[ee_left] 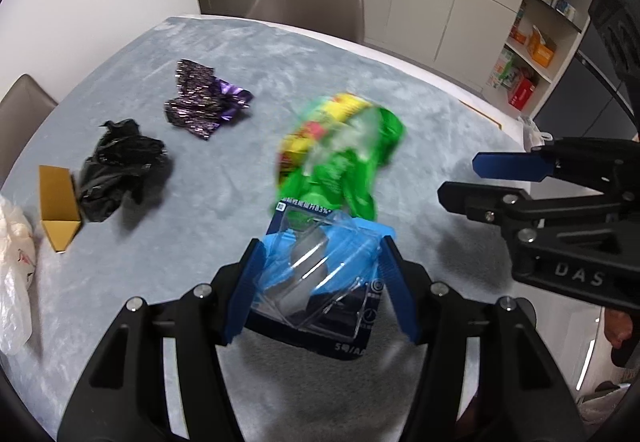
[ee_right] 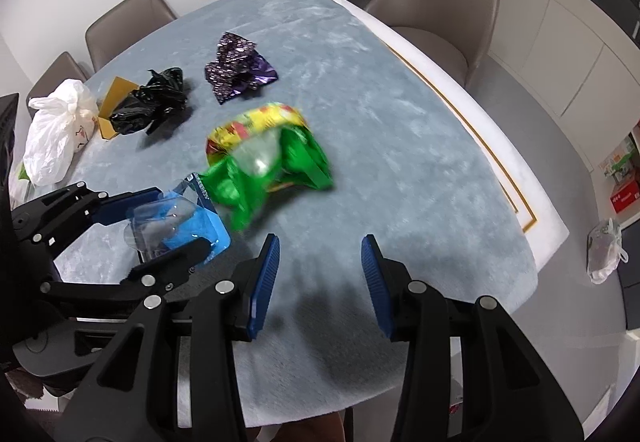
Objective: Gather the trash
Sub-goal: 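Grasp the blue plastic packaging with the left tool while the right tool grasps the green snack bag, then carry the blue packaging and green snack bag with both tools to the bin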
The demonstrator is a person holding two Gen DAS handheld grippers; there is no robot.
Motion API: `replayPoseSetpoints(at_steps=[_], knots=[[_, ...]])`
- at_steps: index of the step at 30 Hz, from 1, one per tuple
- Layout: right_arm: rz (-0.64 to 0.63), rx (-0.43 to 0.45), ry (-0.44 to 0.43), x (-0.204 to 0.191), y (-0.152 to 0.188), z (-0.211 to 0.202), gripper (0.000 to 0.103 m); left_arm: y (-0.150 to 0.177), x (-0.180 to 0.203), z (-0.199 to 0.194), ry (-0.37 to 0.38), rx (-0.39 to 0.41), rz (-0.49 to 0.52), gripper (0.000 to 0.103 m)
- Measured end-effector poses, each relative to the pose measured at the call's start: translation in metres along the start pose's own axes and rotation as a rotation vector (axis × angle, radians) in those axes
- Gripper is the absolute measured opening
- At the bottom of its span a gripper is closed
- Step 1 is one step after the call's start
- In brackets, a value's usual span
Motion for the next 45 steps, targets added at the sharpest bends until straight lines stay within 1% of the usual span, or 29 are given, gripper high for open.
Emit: replayPoseSetpoints(at_steps=[6, 8, 9, 10, 12, 13, 17, 21, 23, 24, 25, 28, 35, 41, 45], knots=[[-0.031, 0.002, -0.018, -0.014, -0.006, 0.003, 0.042, 0.005, -0.018, -0.014, -0.035, 0.013, -0.048, 0.059], [-0.037, 0.015, -0.017, -0.017, -0.009, 0.005, 0.053, 0.007, -0.025, -0.017, -0.049, 0.014, -0.066, 0.059], [-0.041, 0.028, -0.013, -0.019, -0.011, 0.004, 0.063, 0.008, -0.029, -0.019, -0.059, 0.015, -0.076, 0.059], [-0.046, 0.038, -0.011, -0.021, -0.014, 0.004, 0.069, 0.009, -0.032, -0.02, -0.066, 0.015, -0.083, 0.059], [-0.06, 0.062, -0.004, -0.025, -0.019, 0.006, 0.078, 0.011, -0.039, -0.021, -0.078, 0.017, -0.101, 0.059], [-0.066, 0.068, -0.001, -0.026, -0.022, 0.008, 0.08, 0.012, -0.042, -0.022, -0.084, 0.017, -0.109, 0.059], [-0.082, 0.062, 0.005, -0.031, -0.036, 0.028, 0.08, 0.014, -0.053, -0.021, -0.099, 0.02, -0.137, 0.059], [-0.094, 0.035, -0.001, -0.037, -0.048, 0.055, 0.08, 0.014, -0.058, -0.02, -0.11, 0.022, -0.157, 0.059], [-0.107, 0.015, -0.01, -0.042, -0.049, 0.064, 0.067, 0.014, -0.061, -0.019, -0.112, 0.021, -0.163, 0.059], [-0.114, 0.01, -0.003, -0.044, -0.049, 0.066, 0.064, 0.014, -0.062, -0.02, -0.112, 0.021, -0.165, 0.059], [-0.119, 0.019, 0.004, -0.046, -0.049, 0.065, 0.057, 0.014, -0.062, -0.021, -0.112, 0.022, -0.166, 0.059], [-0.126, 0.025, 0.006, -0.047, -0.045, 0.059, 0.052, 0.014, -0.062, -0.026, -0.11, 0.025, -0.159, 0.059], [-0.098, 0.039, 0.021, -0.044, -0.032, 0.035, 0.051, 0.009, -0.06, -0.035, -0.081, 0.039, -0.123, 0.059], [-0.027, 0.065, 0.058, -0.034, -0.019, 0.012, 0.051, 0.0, -0.054, -0.043, -0.054, 0.064, -0.065, 0.059], [0.04, 0.089, 0.092, -0.023, -0.006, -0.007, 0.051, -0.006, -0.047, -0.047, -0.022, 0.082, -0.006, 0.059]])
Point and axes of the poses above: each gripper's, at about its wrist camera, not at the fingertips, and z roughly the way its jaws point, x to its right, y to its underside, the point moved 3 cm from there along z, roughly the way its jaws point, and after that the axes turned 10 degrees about z, right-handed, at the moved point
